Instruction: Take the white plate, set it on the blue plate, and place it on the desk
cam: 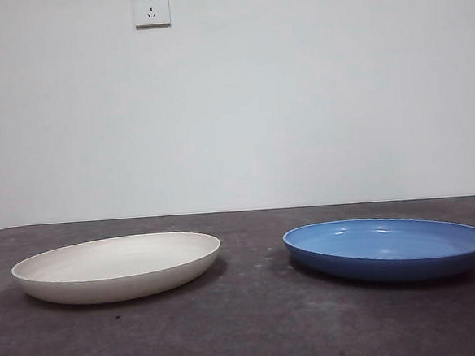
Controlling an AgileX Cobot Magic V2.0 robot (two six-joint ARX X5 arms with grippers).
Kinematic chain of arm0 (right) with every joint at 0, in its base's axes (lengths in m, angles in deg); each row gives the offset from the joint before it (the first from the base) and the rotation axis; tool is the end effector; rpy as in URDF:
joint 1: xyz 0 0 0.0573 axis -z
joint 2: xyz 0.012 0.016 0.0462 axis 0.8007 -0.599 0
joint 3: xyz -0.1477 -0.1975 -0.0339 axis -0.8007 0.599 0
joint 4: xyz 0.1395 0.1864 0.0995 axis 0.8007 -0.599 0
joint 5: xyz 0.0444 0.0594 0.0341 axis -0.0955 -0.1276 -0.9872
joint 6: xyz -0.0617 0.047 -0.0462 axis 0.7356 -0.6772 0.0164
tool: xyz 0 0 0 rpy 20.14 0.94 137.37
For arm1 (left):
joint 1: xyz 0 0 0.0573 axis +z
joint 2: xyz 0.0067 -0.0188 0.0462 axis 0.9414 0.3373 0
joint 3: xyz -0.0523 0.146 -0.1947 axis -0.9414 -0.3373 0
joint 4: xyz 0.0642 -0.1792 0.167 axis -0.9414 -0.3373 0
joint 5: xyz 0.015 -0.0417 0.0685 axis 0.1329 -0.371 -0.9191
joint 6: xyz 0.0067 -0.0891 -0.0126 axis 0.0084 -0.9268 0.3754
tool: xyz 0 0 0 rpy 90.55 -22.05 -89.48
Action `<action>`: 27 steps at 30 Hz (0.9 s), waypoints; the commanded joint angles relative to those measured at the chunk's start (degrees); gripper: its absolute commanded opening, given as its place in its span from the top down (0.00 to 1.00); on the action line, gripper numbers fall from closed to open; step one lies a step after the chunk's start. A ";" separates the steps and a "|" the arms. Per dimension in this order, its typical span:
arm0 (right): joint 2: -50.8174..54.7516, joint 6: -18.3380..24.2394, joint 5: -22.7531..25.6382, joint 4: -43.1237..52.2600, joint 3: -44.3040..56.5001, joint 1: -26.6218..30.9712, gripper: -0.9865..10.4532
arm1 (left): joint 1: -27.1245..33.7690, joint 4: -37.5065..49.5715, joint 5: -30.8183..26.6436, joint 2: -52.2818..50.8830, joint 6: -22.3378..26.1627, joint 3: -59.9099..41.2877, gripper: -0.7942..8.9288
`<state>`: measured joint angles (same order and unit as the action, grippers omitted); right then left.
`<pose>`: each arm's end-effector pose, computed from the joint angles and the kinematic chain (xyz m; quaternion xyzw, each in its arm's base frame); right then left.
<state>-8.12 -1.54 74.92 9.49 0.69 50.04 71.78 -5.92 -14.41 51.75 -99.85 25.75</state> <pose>0.1586 0.0211 0.1460 0.1123 0.0852 0.0984 0.9851 0.1592 -0.0004 0.1493 -0.1483 0.0774 -0.0048 0.9859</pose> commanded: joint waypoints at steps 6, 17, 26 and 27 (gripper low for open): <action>0.09 -8.07 -0.02 0.35 -1.09 -0.02 0.91 | 0.04 -0.59 1.66 -0.13 -10.71 0.50 0.91; 0.04 -7.78 0.68 0.44 -11.02 -0.02 0.91 | 0.04 -2.27 1.66 0.87 -11.96 11.54 0.91; -3.58 -5.60 0.90 -4.68 -23.02 -0.02 0.91 | 0.02 -13.60 1.66 8.37 -4.02 27.17 0.91; -4.81 -4.85 0.87 -5.90 -24.74 -0.02 0.91 | 0.02 -14.91 1.84 9.57 -2.99 28.79 0.91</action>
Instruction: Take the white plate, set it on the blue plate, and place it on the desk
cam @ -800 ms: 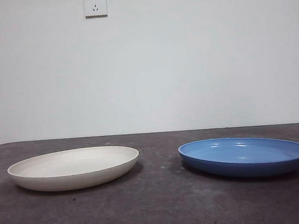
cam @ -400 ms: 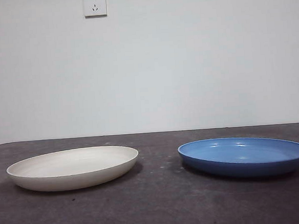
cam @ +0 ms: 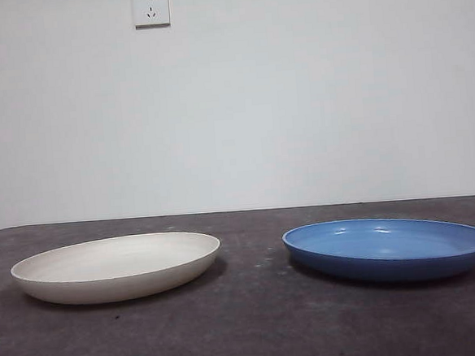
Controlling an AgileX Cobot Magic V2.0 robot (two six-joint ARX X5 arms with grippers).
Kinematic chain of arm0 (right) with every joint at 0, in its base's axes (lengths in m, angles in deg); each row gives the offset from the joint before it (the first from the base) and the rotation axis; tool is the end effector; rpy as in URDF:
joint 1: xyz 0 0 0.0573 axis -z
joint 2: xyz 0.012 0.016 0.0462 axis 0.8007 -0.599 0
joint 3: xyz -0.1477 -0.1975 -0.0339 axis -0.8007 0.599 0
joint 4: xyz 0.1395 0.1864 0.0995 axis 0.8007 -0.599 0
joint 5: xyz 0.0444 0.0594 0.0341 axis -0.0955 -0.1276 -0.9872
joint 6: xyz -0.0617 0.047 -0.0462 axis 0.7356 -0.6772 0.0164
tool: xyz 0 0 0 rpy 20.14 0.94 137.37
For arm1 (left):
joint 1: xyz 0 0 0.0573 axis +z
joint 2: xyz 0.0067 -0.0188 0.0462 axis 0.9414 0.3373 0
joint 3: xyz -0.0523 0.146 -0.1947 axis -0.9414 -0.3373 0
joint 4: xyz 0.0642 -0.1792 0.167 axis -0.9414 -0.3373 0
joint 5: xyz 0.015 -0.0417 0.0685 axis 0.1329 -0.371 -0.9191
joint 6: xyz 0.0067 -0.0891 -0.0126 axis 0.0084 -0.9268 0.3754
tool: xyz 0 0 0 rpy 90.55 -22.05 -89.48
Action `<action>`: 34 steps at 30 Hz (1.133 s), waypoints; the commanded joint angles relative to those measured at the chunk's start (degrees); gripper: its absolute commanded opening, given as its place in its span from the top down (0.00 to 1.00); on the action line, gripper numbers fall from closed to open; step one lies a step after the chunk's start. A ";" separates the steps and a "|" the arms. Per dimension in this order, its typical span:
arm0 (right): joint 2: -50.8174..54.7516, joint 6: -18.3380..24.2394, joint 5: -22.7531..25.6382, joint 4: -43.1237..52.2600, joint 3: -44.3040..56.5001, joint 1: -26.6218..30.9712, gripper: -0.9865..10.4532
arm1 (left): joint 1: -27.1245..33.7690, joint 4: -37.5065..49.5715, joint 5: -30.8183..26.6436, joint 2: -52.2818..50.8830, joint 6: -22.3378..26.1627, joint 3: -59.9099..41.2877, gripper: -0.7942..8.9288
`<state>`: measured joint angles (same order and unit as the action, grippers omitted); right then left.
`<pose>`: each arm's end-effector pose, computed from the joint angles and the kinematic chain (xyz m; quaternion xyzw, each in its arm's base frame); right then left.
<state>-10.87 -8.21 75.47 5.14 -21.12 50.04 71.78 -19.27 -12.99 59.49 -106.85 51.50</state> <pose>0.1260 0.0186 0.2717 0.1633 -0.0363 0.1101 0.9797 0.1303 -0.0030 0.2669 -0.2074 0.0404 -0.0205 0.9772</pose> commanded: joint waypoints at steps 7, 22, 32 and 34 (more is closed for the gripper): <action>-13.60 8.11 -1.14 -13.22 -15.74 -0.04 0.91 | 0.02 -8.79 10.23 10.86 9.64 11.37 0.91; -36.79 20.24 -16.20 -37.97 -30.95 -0.09 0.91 | -2.23 -25.11 22.97 29.03 20.61 22.27 0.91; -39.91 22.88 -18.40 -44.68 -30.99 -0.15 0.91 | -4.13 -29.11 22.95 30.60 22.21 22.53 0.91; -39.91 22.84 -18.43 -44.68 -30.99 -0.15 0.90 | -4.13 -29.14 22.95 30.60 22.14 22.53 0.85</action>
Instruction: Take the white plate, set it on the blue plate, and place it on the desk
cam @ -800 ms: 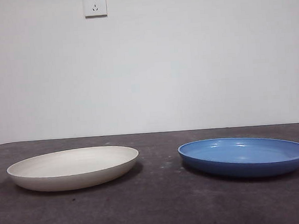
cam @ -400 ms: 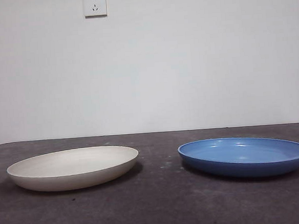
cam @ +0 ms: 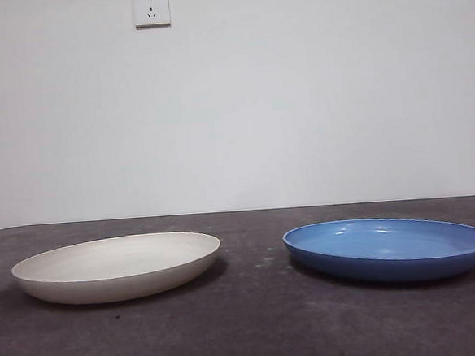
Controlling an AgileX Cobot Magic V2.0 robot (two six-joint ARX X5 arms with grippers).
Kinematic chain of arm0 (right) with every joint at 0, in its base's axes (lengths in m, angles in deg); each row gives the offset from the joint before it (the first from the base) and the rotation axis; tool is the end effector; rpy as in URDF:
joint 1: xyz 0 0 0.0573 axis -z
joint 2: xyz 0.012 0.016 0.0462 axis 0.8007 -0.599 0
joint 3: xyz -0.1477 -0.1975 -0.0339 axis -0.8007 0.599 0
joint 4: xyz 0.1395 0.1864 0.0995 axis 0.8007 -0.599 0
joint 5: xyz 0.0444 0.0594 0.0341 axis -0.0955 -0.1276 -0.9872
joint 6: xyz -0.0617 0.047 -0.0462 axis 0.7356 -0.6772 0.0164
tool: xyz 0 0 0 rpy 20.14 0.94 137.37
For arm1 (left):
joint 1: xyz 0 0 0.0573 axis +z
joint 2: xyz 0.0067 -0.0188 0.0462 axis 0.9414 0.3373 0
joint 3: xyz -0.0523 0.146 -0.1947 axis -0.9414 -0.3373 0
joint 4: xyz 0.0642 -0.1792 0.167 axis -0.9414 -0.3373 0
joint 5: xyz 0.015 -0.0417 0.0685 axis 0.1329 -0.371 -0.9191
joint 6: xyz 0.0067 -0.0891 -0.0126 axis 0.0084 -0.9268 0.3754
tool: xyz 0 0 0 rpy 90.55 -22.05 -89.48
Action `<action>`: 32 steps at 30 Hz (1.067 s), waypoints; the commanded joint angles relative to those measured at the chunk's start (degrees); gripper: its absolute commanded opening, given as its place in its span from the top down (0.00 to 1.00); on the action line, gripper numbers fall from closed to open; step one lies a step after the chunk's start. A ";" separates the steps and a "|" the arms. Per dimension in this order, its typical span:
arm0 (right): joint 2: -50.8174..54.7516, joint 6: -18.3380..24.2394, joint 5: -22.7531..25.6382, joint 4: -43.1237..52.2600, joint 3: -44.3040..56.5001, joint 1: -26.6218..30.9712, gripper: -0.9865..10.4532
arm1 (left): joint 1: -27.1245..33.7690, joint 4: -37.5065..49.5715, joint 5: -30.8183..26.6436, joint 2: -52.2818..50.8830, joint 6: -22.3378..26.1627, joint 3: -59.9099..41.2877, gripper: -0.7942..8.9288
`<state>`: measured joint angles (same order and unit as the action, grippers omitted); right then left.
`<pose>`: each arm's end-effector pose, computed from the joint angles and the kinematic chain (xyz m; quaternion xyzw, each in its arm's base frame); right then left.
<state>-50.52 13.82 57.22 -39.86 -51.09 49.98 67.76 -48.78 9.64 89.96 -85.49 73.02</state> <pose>0.1577 0.0441 0.2713 0.0626 0.3958 0.2465 0.8824 0.1551 -0.0427 0.2702 -0.0967 0.3589 -0.2331 0.8986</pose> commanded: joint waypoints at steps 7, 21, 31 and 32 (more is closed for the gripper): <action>-0.26 -0.70 -0.13 1.03 -1.03 -0.09 0.57 | -0.13 0.39 0.33 0.15 0.39 1.01 0.48; -0.26 -0.87 -0.17 1.46 -1.03 -0.09 0.57 | -0.24 5.55 -0.83 4.92 -2.56 1.38 0.47; -0.26 -0.87 -0.15 1.49 -1.03 -0.09 0.57 | -3.58 9.55 -9.51 20.31 -3.02 7.13 0.47; -0.26 -0.87 -0.15 1.51 -1.03 -0.09 0.57 | -4.07 9.64 -10.80 22.25 -2.91 7.89 0.47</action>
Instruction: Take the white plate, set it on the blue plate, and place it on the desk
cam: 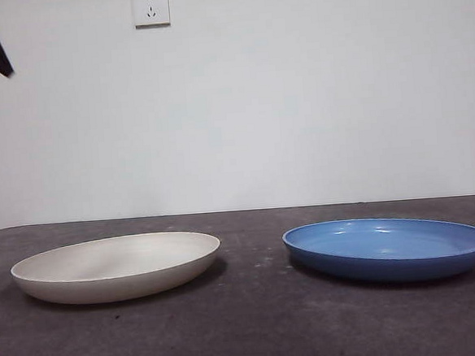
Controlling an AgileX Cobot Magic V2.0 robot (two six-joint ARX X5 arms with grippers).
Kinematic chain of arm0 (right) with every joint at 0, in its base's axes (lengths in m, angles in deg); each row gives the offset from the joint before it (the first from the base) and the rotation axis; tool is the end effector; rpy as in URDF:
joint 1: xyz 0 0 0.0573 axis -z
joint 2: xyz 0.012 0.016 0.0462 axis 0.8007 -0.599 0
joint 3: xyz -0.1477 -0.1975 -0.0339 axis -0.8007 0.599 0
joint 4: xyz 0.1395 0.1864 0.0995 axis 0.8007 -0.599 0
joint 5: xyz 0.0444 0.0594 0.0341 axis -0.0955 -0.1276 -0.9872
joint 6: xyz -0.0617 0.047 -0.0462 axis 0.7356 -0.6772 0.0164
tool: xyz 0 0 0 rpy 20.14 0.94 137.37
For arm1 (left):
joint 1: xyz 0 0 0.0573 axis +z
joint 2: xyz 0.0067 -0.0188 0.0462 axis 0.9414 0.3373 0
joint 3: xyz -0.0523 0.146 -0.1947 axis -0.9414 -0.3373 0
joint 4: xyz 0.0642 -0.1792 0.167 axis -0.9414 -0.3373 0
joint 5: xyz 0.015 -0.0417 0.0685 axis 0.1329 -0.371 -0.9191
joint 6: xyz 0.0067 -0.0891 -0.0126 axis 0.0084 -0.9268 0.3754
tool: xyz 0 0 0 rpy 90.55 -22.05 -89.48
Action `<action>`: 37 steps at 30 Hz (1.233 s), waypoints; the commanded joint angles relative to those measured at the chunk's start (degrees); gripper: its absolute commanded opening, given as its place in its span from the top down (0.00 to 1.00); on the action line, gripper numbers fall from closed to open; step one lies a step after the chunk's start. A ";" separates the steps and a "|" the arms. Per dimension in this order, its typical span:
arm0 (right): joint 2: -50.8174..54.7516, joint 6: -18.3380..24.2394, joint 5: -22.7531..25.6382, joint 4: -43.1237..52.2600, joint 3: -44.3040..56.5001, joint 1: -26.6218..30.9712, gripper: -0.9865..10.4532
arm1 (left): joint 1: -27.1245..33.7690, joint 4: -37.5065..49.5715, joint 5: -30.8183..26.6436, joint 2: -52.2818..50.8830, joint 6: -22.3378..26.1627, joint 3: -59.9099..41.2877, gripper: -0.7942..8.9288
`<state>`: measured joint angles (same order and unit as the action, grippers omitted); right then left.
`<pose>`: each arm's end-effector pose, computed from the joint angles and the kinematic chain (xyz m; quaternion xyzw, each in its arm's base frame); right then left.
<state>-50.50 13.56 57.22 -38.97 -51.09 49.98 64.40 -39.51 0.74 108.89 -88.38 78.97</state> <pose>0.1592 0.0442 0.2728 0.0630 0.3892 0.2463 0.8854 0.2284 -0.0484 0.2608 -0.0844 0.3986 -0.1760 0.8961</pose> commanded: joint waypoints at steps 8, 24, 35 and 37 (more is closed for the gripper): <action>-0.28 -0.61 -0.17 0.96 -1.03 -0.09 0.57 | -3.54 5.44 -9.35 16.26 0.17 4.50 0.47; -0.31 -0.59 -0.13 0.98 -1.03 -0.09 0.57 | -4.33 12.46 -12.50 34.34 0.28 4.50 0.47; -0.33 -0.59 -0.13 1.03 -1.01 -0.09 0.57 | -4.33 12.61 -13.18 38.40 -0.22 4.50 0.53; -0.33 -0.59 -0.13 1.03 -1.01 -0.09 0.57 | -4.33 12.52 -13.18 38.40 -0.22 4.50 0.60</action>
<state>-50.50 13.56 57.22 -38.53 -51.09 49.98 60.24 -27.16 -12.09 146.24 -88.38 82.34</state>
